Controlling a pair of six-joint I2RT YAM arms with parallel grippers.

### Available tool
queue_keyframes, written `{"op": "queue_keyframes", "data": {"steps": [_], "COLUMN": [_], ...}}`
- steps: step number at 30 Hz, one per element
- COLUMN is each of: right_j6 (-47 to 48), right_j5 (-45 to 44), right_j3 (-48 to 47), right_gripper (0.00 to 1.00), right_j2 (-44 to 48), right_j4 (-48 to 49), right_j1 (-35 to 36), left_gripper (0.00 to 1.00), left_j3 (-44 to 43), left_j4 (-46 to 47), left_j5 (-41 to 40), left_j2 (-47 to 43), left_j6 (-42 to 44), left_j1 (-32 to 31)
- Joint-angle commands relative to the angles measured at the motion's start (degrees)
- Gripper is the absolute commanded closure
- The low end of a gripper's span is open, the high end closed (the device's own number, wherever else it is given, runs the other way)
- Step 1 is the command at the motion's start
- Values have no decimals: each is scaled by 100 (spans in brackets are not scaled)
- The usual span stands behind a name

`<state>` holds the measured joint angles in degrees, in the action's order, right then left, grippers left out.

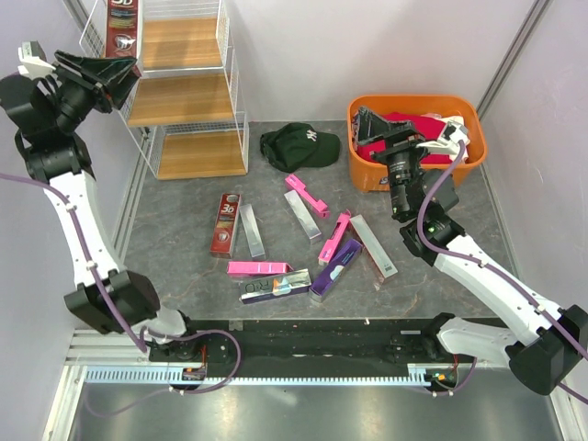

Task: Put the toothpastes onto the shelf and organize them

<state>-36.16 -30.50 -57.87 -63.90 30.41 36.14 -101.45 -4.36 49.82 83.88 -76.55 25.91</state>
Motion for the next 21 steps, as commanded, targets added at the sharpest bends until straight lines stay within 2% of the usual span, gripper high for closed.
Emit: {"op": "queue_keyframes", "data": {"steps": [1, 21], "right_j6": [127, 92], "right_j5": [-52, 150], "right_j3": [-14, -216], "right_gripper": [2, 2], "right_j2": [44, -237], "right_j4": [-35, -290], "right_j1": [-37, -63], "left_gripper": [98, 98], "left_j3": [-665, -2291], "left_j4": [-249, -601], "left_j5": [37, -174], "left_j2": [444, 2326], "left_j6": [123, 88], "left_j1": [90, -77]}}
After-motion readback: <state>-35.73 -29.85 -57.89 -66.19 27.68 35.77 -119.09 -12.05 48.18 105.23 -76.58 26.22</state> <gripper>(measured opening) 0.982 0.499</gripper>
